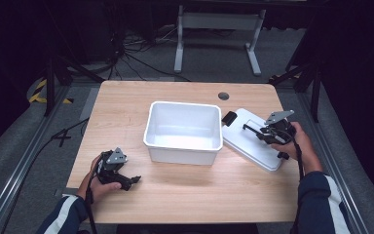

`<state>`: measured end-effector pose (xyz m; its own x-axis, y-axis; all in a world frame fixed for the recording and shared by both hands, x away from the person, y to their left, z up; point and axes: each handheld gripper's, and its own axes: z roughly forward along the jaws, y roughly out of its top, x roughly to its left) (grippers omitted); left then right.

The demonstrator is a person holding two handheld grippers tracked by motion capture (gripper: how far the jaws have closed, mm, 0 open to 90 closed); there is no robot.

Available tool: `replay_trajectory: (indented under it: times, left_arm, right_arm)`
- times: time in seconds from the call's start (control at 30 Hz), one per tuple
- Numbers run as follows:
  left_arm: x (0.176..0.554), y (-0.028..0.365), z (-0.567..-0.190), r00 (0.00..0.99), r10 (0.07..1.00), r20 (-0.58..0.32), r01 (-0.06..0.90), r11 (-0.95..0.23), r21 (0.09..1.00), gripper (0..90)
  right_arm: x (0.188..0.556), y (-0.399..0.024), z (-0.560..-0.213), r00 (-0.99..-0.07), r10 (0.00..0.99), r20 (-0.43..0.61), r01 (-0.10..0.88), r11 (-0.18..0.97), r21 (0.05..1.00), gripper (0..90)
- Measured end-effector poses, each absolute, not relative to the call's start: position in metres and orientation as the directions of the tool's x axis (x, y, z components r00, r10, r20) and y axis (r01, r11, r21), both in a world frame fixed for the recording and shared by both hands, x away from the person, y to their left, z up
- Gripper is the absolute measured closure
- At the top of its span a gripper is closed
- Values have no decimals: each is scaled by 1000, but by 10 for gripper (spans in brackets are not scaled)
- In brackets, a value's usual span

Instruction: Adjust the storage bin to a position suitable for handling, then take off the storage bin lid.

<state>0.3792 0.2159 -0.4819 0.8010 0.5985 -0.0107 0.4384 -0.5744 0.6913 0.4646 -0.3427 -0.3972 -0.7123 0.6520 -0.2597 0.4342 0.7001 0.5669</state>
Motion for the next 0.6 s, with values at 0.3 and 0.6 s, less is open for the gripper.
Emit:
replay_trajectory:
  times: [0.3,0.6]
  left_arm:
    - [379,216,-482,801,598,-10,438,-575,691,17]
    - [378,216,-482,797,604,-10,442,-570,693,20]
  right_arm:
    - [459,-343,-385,-684,697,-216,458,640,617,479]
    - [450,-333,-375,-683,696,-221,447,637,628,421]
